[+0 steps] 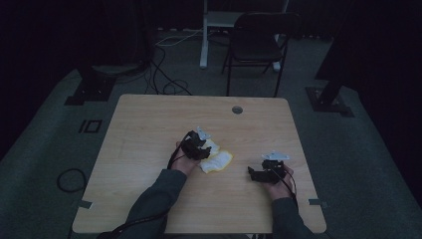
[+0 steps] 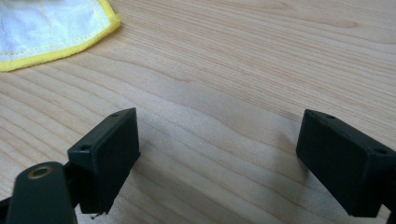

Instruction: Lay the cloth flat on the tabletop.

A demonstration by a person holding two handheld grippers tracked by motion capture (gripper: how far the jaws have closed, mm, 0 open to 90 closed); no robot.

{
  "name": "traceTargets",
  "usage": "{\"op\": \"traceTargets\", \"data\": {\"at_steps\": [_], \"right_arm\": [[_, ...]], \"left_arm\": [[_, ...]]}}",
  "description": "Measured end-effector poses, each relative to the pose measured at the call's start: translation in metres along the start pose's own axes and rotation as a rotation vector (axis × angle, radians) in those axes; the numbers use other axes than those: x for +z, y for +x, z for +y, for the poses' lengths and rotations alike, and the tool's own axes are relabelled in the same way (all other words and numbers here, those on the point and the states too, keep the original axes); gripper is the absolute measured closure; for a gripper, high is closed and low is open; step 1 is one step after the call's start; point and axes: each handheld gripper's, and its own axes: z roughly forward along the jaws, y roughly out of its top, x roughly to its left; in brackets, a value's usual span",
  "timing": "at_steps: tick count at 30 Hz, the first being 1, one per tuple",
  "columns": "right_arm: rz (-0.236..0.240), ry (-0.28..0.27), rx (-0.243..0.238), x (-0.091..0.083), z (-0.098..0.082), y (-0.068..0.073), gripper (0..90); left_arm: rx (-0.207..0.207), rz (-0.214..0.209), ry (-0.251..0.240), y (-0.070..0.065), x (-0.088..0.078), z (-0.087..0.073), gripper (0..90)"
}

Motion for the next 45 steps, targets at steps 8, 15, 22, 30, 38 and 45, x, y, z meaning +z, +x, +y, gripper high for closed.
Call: {"op": "traceTargets", "data": {"at_steps": [8, 15, 22, 30, 38, 45], "right_arm": [[0.000, 0.000, 0.002, 0.000, 0.000, 0.000, 13.2], [0.000, -0.001, 0.001, 0.000, 0.000, 0.000, 13.2], [-0.002, -0.001, 0.003, 0.000, 0.000, 0.001, 14.0], [0.014, -0.007, -0.013, -0.006, 0.000, 0.007, 42.2], [0.053, -0.033, 0.016, -0.012, 0.008, 0.012, 53.4], [0.068, -0.049, -0.008, -0.011, 0.017, 0.019, 55.9]], "left_arm": [[0.002, -0.011, -0.002, 0.001, -0.008, -0.005, 61.7], [0.019, -0.036, 0.005, -0.007, -0.007, -0.005, 62.3], [0.028, -0.046, 0.029, -0.013, -0.002, -0.008, 70.3], [0.016, -0.072, 0.003, -0.005, -0.013, -0.013, 89.8], [-0.042, -0.059, -0.049, 0.010, -0.031, -0.019, 90.0], [-0.087, -0.036, -0.083, 0.022, -0.044, -0.028, 90.0]]}}
